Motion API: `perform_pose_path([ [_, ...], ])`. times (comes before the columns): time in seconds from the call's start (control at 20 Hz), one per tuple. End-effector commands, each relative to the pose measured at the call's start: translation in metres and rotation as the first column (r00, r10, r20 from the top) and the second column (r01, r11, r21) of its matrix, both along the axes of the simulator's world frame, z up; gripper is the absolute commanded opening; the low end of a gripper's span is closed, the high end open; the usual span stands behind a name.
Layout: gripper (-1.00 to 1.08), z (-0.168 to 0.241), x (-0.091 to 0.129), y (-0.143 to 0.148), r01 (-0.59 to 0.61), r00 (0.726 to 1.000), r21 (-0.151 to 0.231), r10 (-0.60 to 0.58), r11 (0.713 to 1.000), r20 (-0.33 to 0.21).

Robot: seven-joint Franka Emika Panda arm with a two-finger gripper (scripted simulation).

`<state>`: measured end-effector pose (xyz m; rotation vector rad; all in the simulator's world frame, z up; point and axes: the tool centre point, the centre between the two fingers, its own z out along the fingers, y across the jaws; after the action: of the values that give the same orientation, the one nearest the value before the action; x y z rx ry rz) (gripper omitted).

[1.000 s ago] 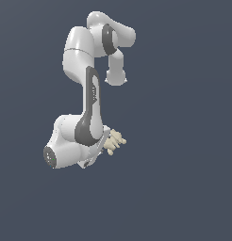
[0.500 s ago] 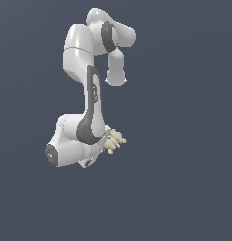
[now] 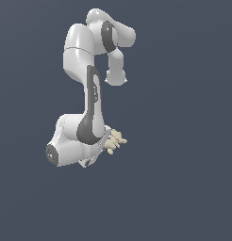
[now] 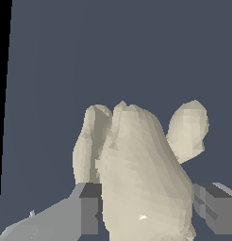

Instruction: Pick up the object and move it to a goal position.

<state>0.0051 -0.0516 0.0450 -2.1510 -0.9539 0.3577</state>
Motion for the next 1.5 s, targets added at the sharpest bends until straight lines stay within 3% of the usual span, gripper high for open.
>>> perform_pose_path([
  [0.0, -1.00, 0.000, 0.000, 0.000, 0.000, 1.000, 0.000, 0.000, 1.000, 0.001],
  [0.4, -1.00, 0.004, 0.008, -0.002, 0.021, 0.999, -0.010, -0.020, 1.000, 0.045],
  [0.8, -1.00, 0.016, 0.028, -0.007, 0.074, 0.985, -0.031, -0.069, 0.997, 0.158],
  [1.1, -1.00, 0.032, 0.047, -0.014, 0.134, 0.953, -0.046, -0.116, 0.990, 0.280],
  [1.45, -1.00, 0.054, 0.066, -0.022, 0.206, 0.893, -0.054, -0.165, 0.977, 0.418],
])
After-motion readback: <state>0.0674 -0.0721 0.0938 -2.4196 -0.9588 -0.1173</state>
